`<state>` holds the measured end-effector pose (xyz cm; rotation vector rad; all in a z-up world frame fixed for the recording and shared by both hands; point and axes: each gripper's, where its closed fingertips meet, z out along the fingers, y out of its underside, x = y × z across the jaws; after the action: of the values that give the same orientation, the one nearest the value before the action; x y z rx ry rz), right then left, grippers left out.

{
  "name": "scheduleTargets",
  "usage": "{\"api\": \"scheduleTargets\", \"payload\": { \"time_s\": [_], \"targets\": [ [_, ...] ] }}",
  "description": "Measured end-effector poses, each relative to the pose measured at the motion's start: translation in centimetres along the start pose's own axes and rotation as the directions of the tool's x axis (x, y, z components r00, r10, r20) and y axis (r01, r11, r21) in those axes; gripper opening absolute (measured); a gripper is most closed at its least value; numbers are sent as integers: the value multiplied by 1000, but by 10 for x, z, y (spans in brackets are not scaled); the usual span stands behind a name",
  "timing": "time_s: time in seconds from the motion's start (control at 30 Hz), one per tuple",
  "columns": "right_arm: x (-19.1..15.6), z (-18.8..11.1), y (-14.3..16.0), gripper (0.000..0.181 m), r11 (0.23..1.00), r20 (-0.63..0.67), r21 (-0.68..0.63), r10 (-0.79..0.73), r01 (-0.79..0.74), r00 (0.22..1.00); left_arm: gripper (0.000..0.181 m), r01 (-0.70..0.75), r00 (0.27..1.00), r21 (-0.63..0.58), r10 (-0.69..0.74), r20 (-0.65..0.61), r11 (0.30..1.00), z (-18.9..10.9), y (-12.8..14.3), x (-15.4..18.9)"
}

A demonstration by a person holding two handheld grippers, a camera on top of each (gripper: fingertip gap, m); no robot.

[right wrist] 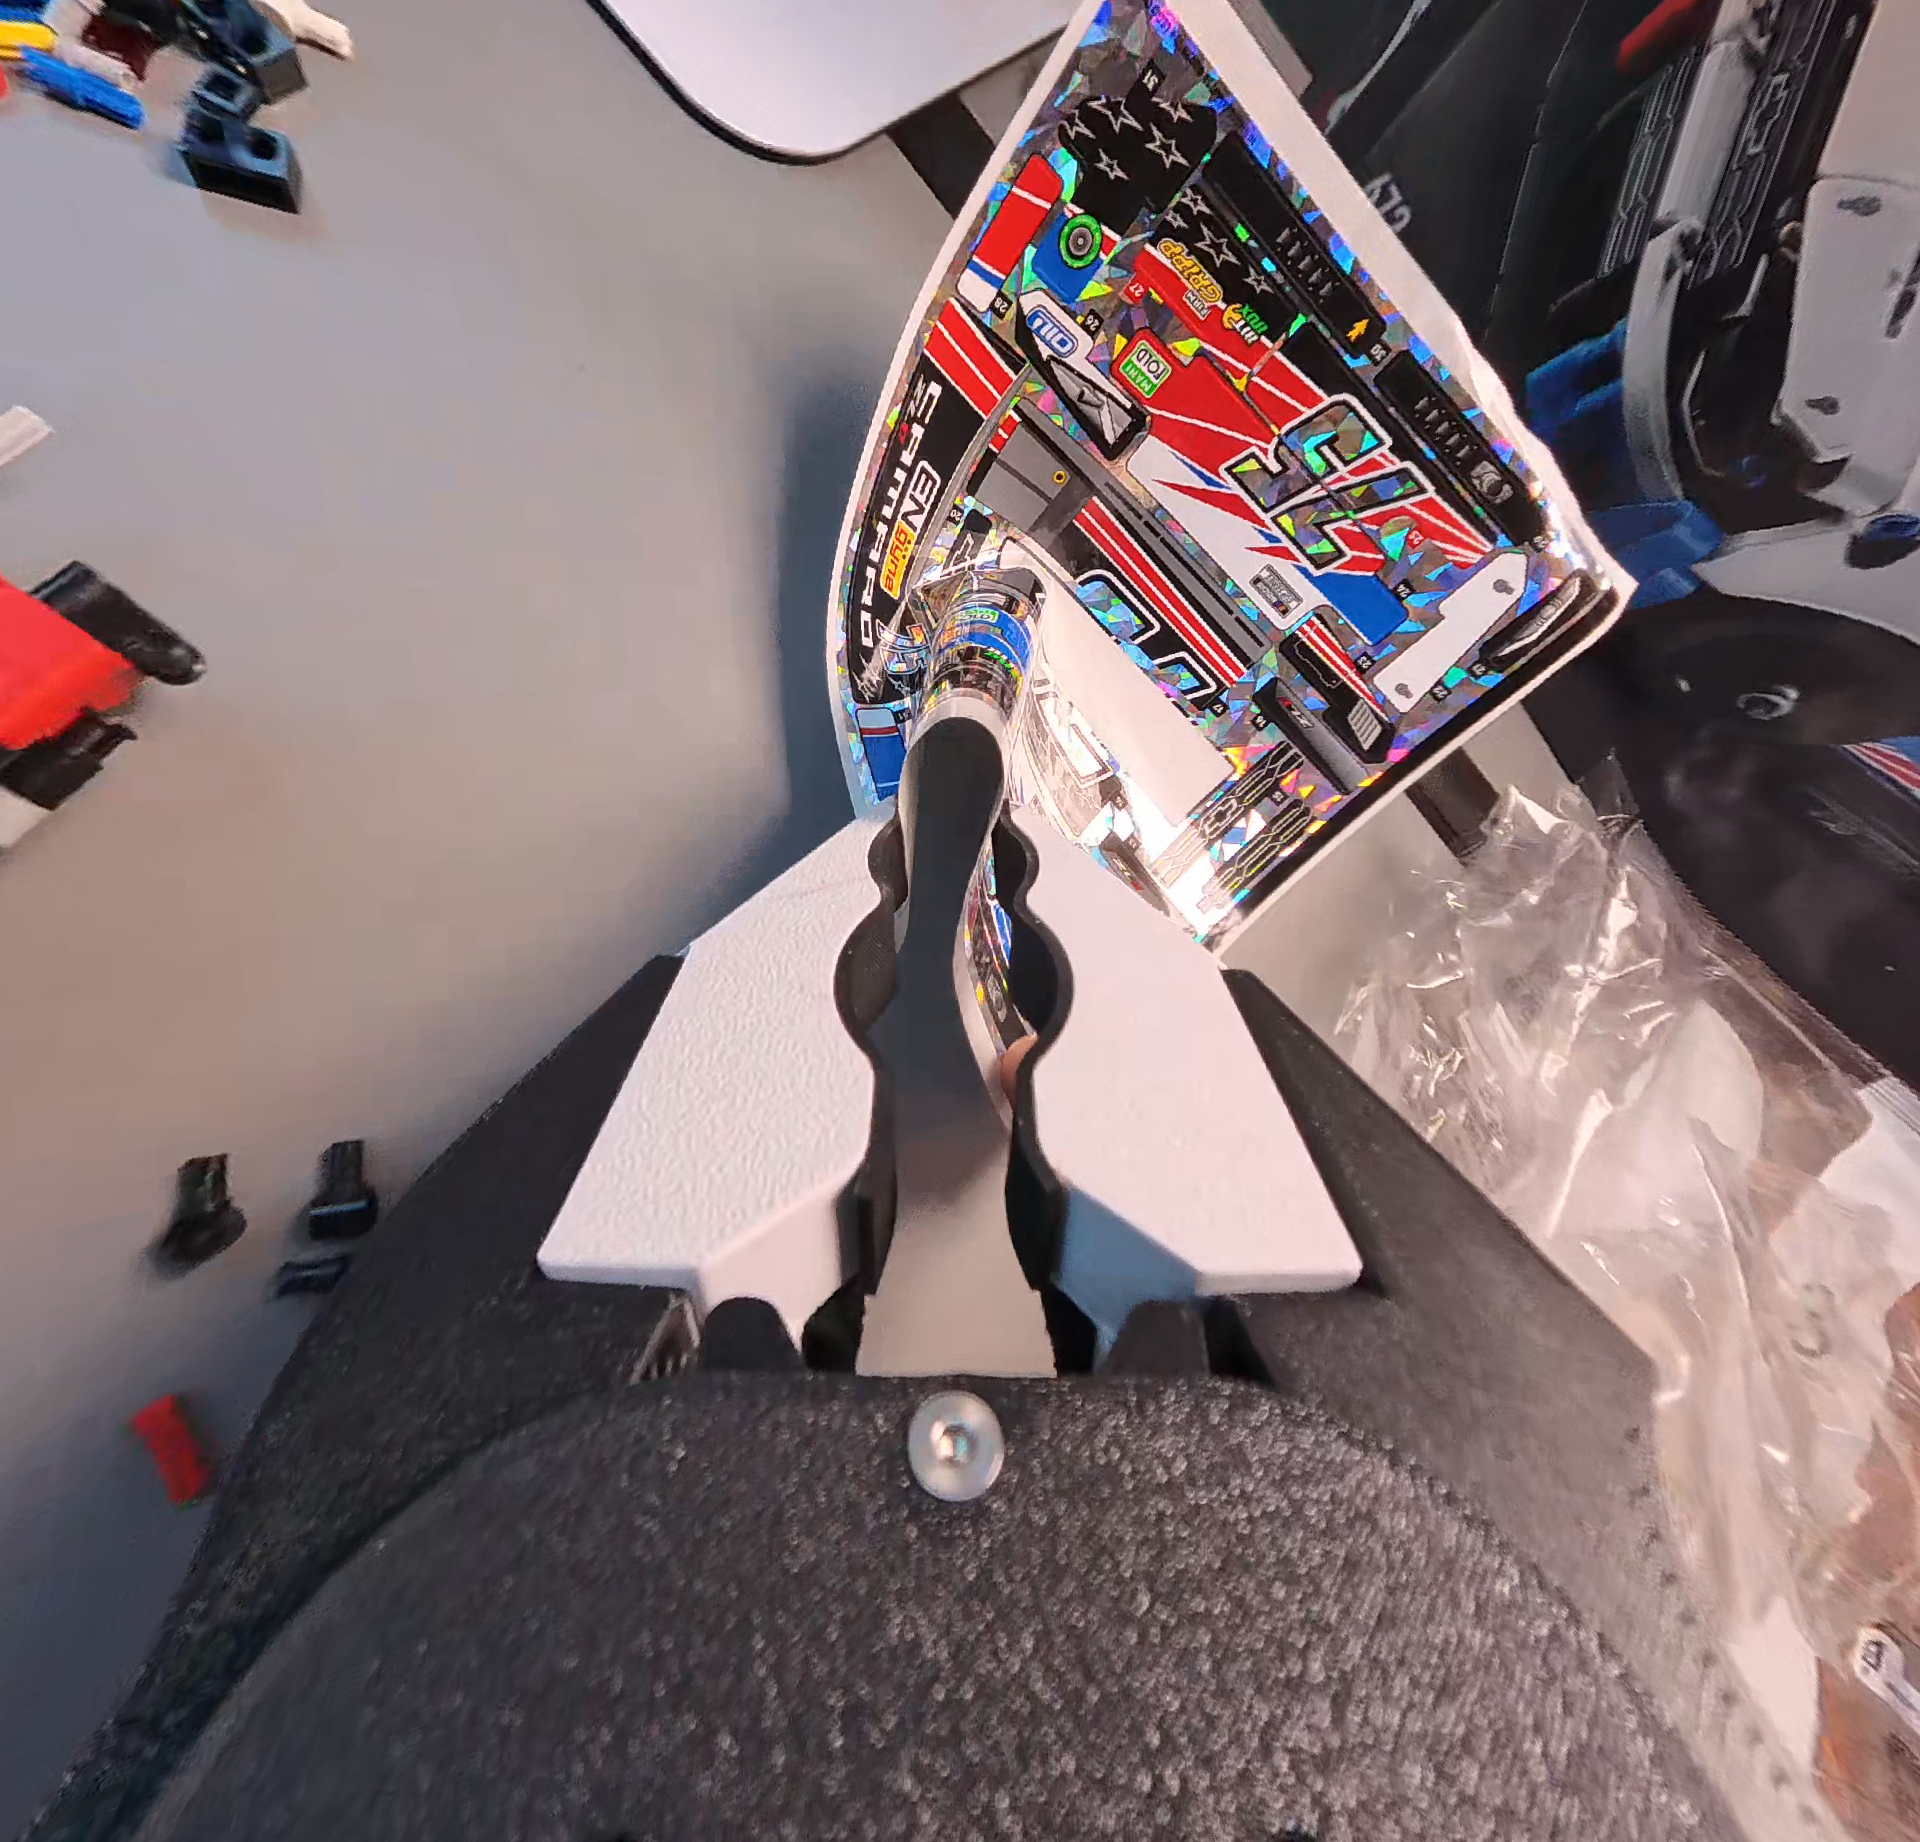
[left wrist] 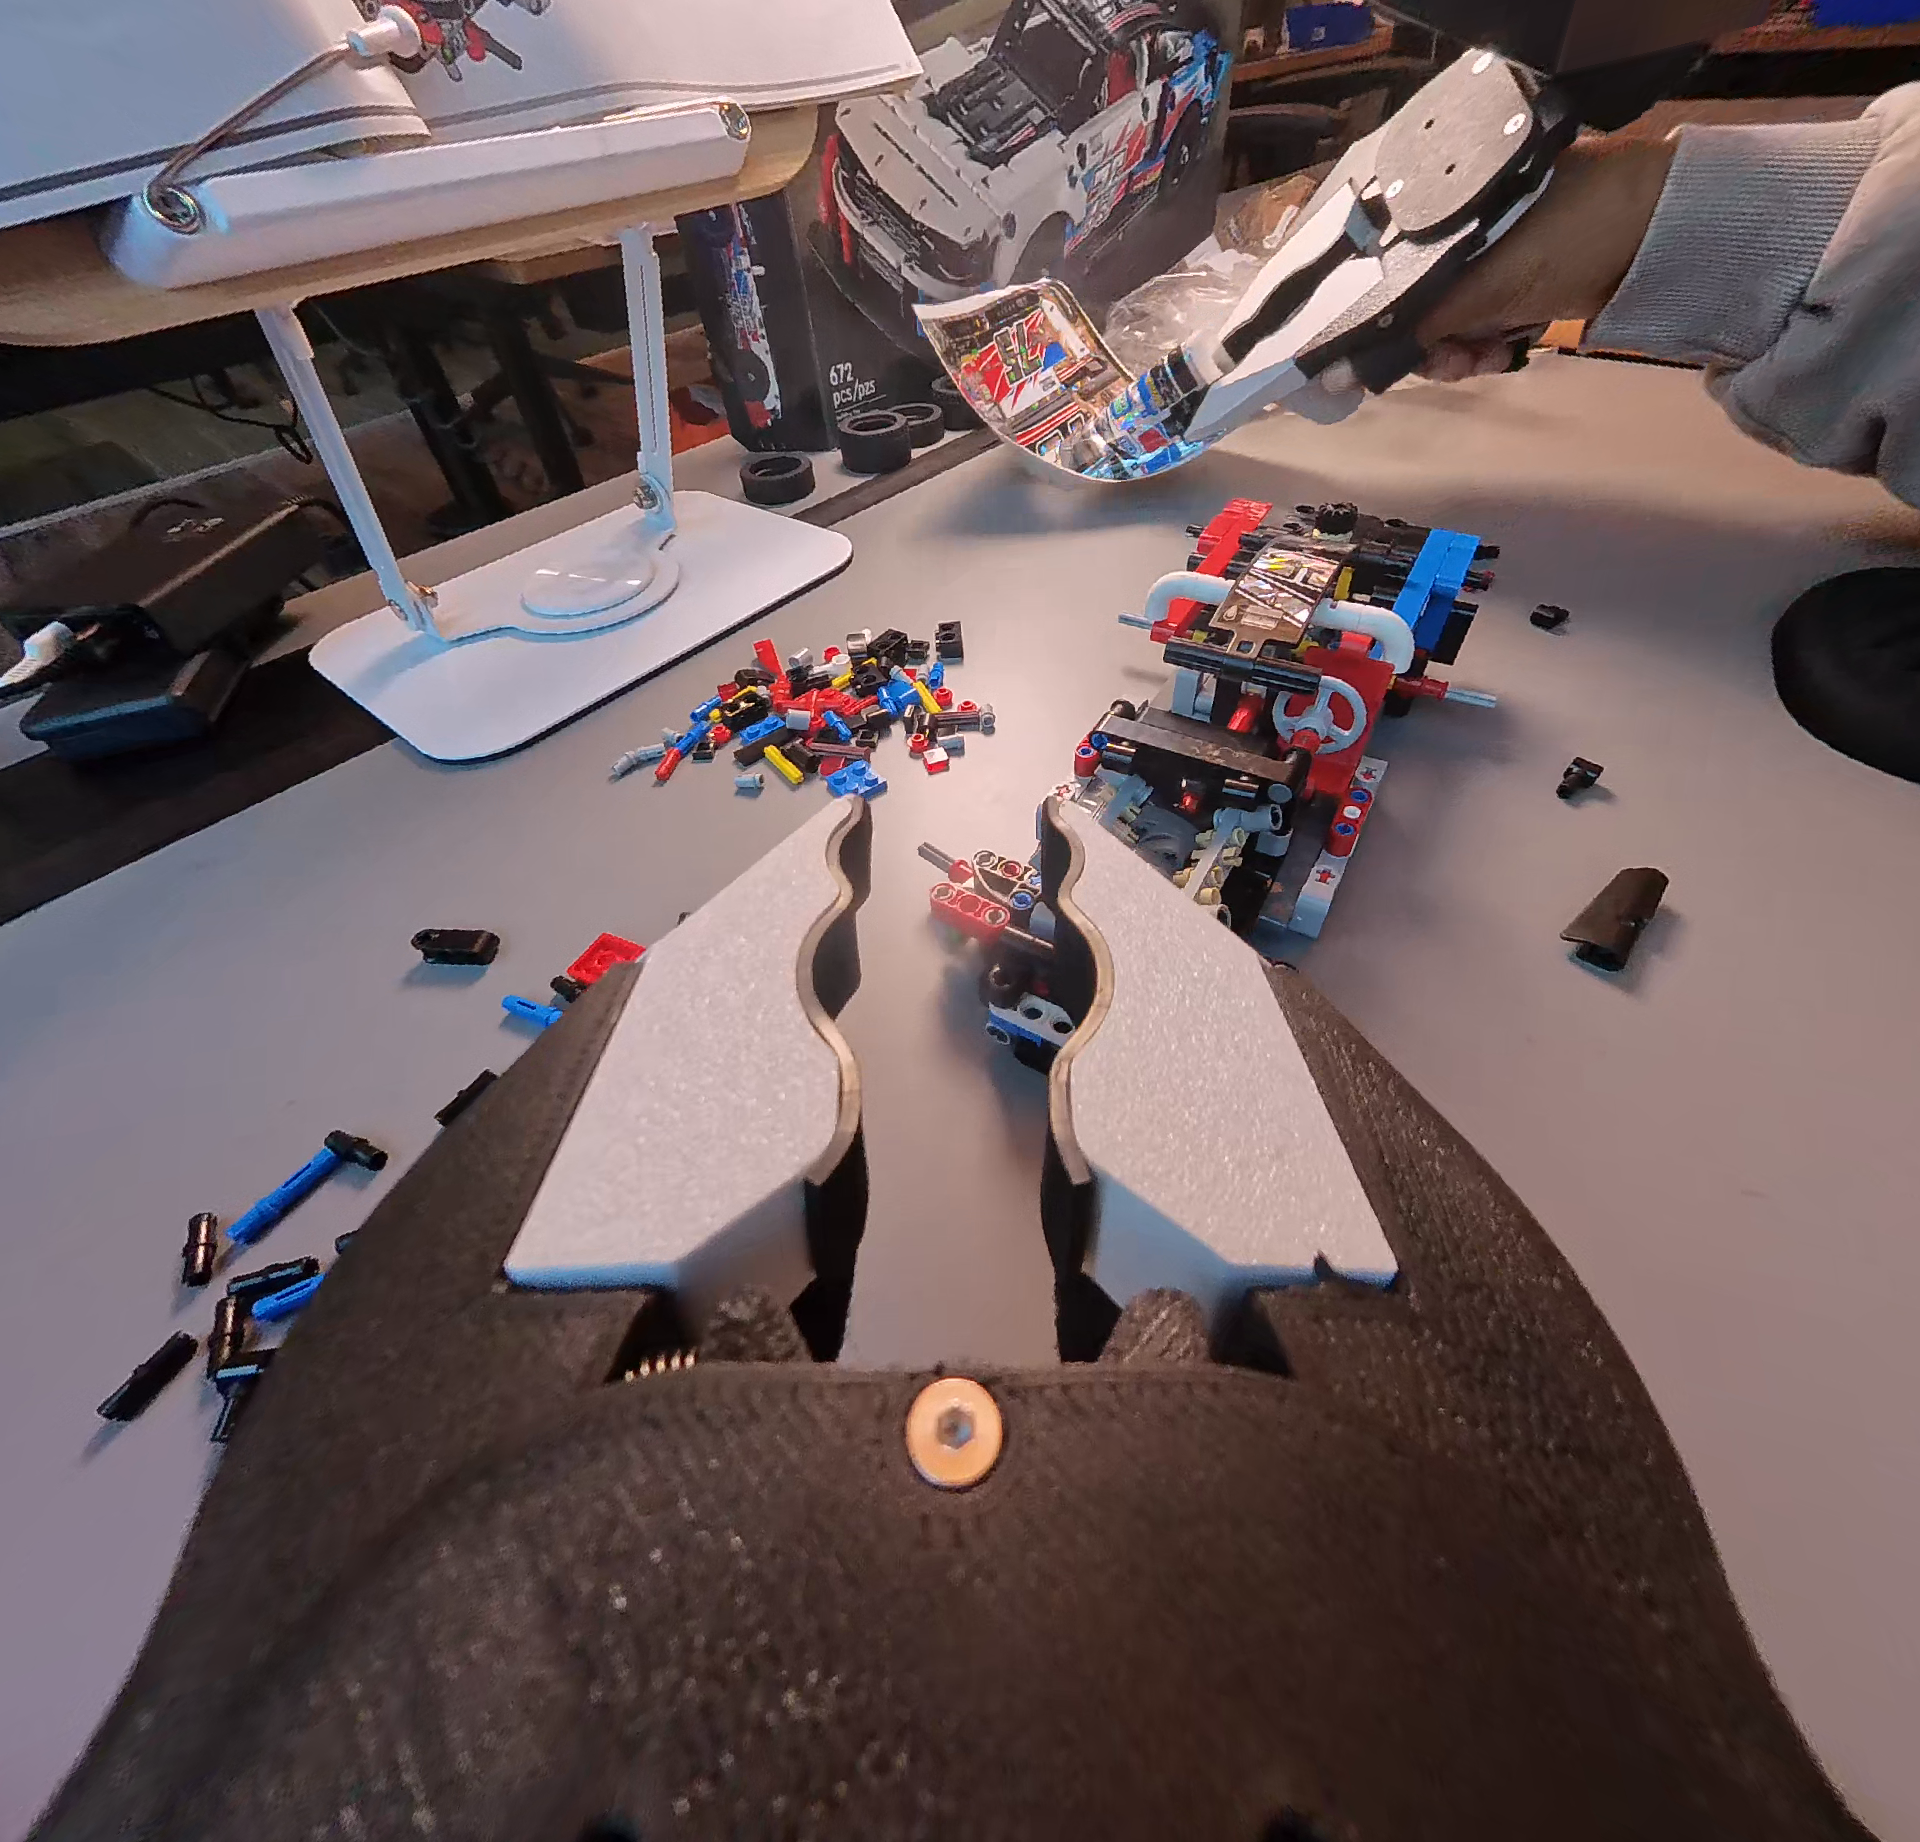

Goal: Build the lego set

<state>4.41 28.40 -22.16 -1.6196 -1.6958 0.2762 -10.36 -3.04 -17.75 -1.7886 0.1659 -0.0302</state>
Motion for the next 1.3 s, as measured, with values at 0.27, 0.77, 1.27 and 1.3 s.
{"api": "scheduleTargets", "payload": {
  "time_s": [0.27,0.77,1.27,1.3],
  "targets": [
    [18,8,-8,57,984,-77,101,157,-149,985,30,-4,1000,-2,4,-2,1000,0,0,1],
    [-85,-96,-8,36,921,160,316,184,-227,970,31,6,997,15,-5,-74,1000,1,-5,14],
    [-124,-83,73,18,999,366,-4,38,-39,930,29,-65,996,8,65,-56,998,-1,-7,20],
    [-124,-82,74,16,1000,362,-16,30,-26,932,29,-62,996,9,63,-60,998,-1,-7,21]
  ]
}}
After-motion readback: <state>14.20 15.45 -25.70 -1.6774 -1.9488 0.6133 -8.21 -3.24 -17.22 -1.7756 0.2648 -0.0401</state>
